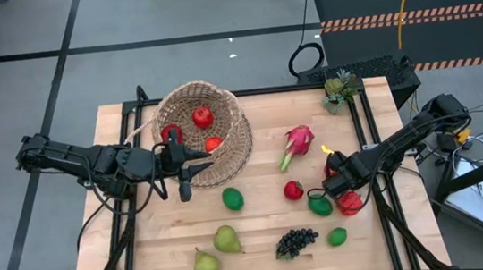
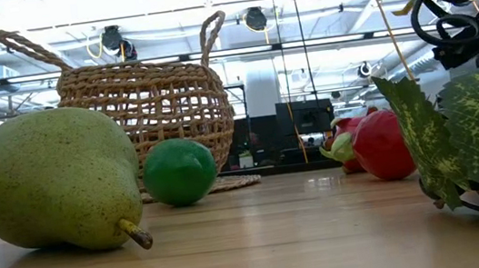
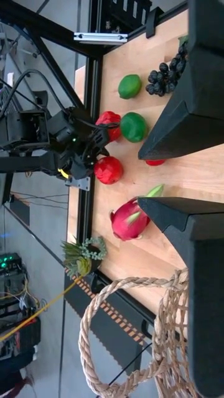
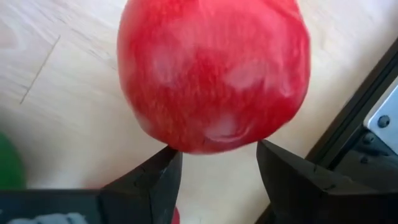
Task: Build produce basket
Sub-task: Put the apple into the basket
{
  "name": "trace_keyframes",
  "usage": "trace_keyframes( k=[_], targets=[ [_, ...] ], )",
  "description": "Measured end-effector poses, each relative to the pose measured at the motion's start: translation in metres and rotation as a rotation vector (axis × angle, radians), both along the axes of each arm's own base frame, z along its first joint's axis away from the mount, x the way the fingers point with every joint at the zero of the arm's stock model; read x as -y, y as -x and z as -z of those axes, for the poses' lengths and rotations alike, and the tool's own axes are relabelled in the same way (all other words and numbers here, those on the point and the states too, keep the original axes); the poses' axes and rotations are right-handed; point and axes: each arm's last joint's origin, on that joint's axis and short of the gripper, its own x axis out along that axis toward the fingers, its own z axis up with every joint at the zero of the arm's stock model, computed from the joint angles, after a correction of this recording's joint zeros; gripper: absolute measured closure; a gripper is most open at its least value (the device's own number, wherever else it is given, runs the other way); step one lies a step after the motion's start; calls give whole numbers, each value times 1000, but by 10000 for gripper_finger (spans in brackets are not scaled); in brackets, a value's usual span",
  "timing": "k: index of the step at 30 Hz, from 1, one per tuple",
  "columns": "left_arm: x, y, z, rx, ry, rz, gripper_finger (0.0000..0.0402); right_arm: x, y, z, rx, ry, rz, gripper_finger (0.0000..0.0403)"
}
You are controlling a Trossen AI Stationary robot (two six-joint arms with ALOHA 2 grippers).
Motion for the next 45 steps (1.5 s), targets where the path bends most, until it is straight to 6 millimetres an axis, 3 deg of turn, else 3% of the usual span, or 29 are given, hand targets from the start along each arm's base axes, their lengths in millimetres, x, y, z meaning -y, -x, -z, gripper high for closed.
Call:
trace_keyframes(
  k=[17,45],
  targets=[
    [0,0,0,0,-1,0,293,1,-3,0,23,10,-47,296],
    [0,0,0,0,-1,1,293,-3,-12,13,3,36,-76,300]
  ],
)
